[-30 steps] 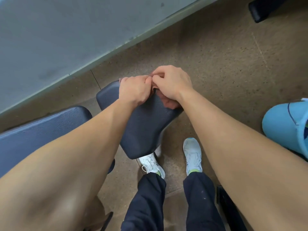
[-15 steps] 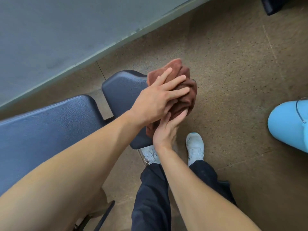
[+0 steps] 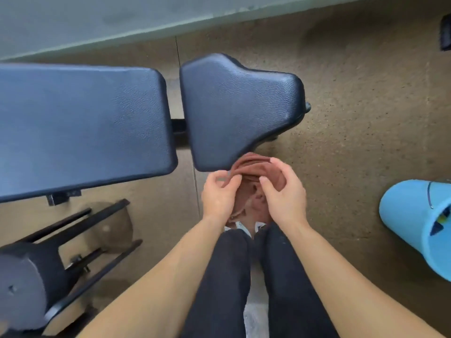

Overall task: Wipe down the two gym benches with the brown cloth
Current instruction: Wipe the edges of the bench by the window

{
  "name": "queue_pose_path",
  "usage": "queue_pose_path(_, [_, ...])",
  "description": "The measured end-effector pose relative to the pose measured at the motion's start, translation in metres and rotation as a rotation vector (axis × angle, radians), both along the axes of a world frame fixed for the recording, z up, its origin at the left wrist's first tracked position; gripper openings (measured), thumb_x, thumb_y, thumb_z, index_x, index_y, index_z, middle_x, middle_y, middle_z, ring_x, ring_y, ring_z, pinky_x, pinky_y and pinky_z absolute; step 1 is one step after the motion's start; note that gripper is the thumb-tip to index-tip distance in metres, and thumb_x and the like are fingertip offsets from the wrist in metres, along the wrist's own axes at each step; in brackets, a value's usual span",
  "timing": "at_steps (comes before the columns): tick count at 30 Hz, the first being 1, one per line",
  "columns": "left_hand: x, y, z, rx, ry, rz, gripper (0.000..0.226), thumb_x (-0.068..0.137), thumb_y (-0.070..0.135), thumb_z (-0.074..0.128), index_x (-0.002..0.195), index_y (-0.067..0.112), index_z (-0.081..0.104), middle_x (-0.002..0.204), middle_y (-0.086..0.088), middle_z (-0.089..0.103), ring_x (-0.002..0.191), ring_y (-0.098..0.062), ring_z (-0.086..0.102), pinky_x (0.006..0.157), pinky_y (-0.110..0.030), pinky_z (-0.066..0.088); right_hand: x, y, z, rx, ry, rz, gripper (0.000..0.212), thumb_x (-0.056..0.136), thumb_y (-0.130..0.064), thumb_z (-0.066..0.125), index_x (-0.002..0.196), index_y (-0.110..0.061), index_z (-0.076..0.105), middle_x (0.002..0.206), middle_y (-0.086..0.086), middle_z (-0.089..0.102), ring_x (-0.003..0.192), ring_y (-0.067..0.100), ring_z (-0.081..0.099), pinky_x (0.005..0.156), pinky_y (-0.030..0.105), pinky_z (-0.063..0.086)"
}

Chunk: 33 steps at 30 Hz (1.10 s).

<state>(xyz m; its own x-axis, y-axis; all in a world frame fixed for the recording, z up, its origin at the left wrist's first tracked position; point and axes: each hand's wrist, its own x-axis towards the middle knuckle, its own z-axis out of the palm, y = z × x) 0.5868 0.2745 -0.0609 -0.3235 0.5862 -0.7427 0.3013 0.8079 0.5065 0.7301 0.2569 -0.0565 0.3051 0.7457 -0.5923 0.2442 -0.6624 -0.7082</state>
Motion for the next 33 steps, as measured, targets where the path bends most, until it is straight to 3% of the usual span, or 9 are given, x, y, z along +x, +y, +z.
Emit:
queue_pose_path(3, [0.041, -0.006, 0.006, -0.222, -0.506, 0.533, 0.046, 0.087, 0.049, 0.069, 0.108, 0.009, 0.073, 0.103, -0.013, 0.075, 0.095, -0.033, 0.072, 0.074, -0.043, 0.06, 0.012, 0.032, 0.014, 0.226, -0.126, -0.063, 0.065, 0.084, -0.011, 0.073, 0.142, -0.026, 0.047, 0.134, -0.013, 0.055, 0.125, -0.001, 0.05, 0.109, 0.019, 0.035])
queue_pose_path(5, [0.071, 0.007, 0.008, -0.24, -0.834, 0.762, 0.056, 0.092, 0.058, 0.056, 0.12, 0.012, 0.069, 0.117, -0.013, 0.071, 0.103, -0.029, 0.069, 0.076, -0.041, 0.059, 0.012, 0.06, 0.009, 0.401, -0.245, 0.049, 0.067, 0.083, -0.012, 0.073, 0.143, -0.019, 0.044, 0.138, -0.002, 0.051, 0.129, 0.013, 0.049, 0.112, 0.027, 0.037])
queue_pose_path(9, [0.1, 0.043, -0.003, -0.263, -1.147, 1.12, 0.044, 0.103, 0.044, 0.041, 0.117, 0.013, 0.069, 0.111, -0.008, 0.073, 0.101, -0.02, 0.067, 0.079, -0.032, 0.057, 0.034, 0.099, -0.029, 0.701, -0.85, 0.672, 0.052, 0.089, -0.033, 0.062, 0.137, -0.017, 0.053, 0.149, 0.015, 0.046, 0.135, 0.038, 0.041, 0.116, 0.052, 0.029])
queue_pose_path(11, [0.098, 0.045, -0.014, -0.257, -1.193, 1.136, 0.033, 0.104, 0.025, 0.039, 0.11, 0.01, 0.069, 0.107, -0.011, 0.073, 0.099, -0.021, 0.067, 0.08, -0.031, 0.056, 0.048, 0.102, -0.049, 0.808, -0.936, 0.945, 0.053, 0.093, -0.035, 0.058, 0.142, -0.017, 0.05, 0.153, 0.018, 0.043, 0.139, 0.04, 0.041, 0.116, 0.055, 0.029])
queue_pose_path(15, [0.063, 0.029, -0.045, -0.195, -1.029, 1.31, 0.031, 0.102, 0.001, 0.034, 0.098, 0.002, 0.064, 0.102, -0.018, 0.067, 0.088, -0.023, 0.065, 0.079, -0.034, 0.054, 0.047, 0.094, -0.076, 1.097, -1.001, 1.379, 0.059, 0.093, -0.031, 0.062, 0.148, -0.019, 0.046, 0.155, 0.02, 0.039, 0.144, 0.035, 0.038, 0.116, 0.049, 0.031])
queue_pose_path(20, [0.025, 0.009, -0.062, -0.141, -0.879, 1.38, 0.031, 0.102, -0.002, 0.034, 0.088, 0.005, 0.06, 0.091, -0.015, 0.063, 0.082, -0.02, 0.062, 0.075, -0.027, 0.052, 0.015, 0.089, -0.086, 1.116, -0.965, 1.503, 0.064, 0.091, -0.022, 0.062, 0.151, -0.017, 0.042, 0.156, 0.021, 0.036, 0.146, 0.035, 0.034, 0.118, 0.046, 0.029])
queue_pose_path(24, [-0.002, 0.003, -0.061, -0.014, -0.614, 1.432, 0.017, 0.098, 0.002, 0.055, 0.113, 0.004, 0.062, 0.108, -0.014, 0.07, 0.077, -0.014, 0.07, 0.061, -0.024, 0.056, -0.029, 0.079, -0.08, 1.042, -0.911, 1.58, 0.052, 0.1, -0.026, 0.053, 0.149, -0.013, 0.044, 0.154, 0.02, 0.041, 0.144, 0.034, 0.039, 0.118, 0.047, 0.029])
queue_pose_path(29, [-0.054, 0.019, -0.081, 0.134, -0.189, 1.359, 0.041, 0.085, 0.005, 0.075, 0.117, -0.008, 0.053, 0.109, -0.02, 0.069, 0.097, -0.032, 0.07, 0.082, -0.043, 0.059, -0.105, 0.081, -0.078, 0.74, -0.802, 1.242, 0.059, 0.089, -0.031, 0.059, 0.139, -0.003, 0.048, 0.149, 0.02, 0.045, 0.14, 0.036, 0.041, 0.118, 0.053, 0.026])
queue_pose_path(33, [-0.065, 0.032, -0.088, 0.245, -0.138, 1.174, 0.023, 0.087, 0.0, 0.066, 0.109, 0.0, 0.06, 0.103, -0.01, 0.071, 0.094, -0.024, 0.069, 0.083, -0.034, 0.056, -0.126, 0.099, -0.065, 0.611, -0.825, 0.913, 0.036, 0.079, -0.042, 0.069, 0.102, -0.016, 0.058, 0.11, 0.009, 0.058, 0.099, 0.033, 0.051, 0.086, 0.047, 0.041])
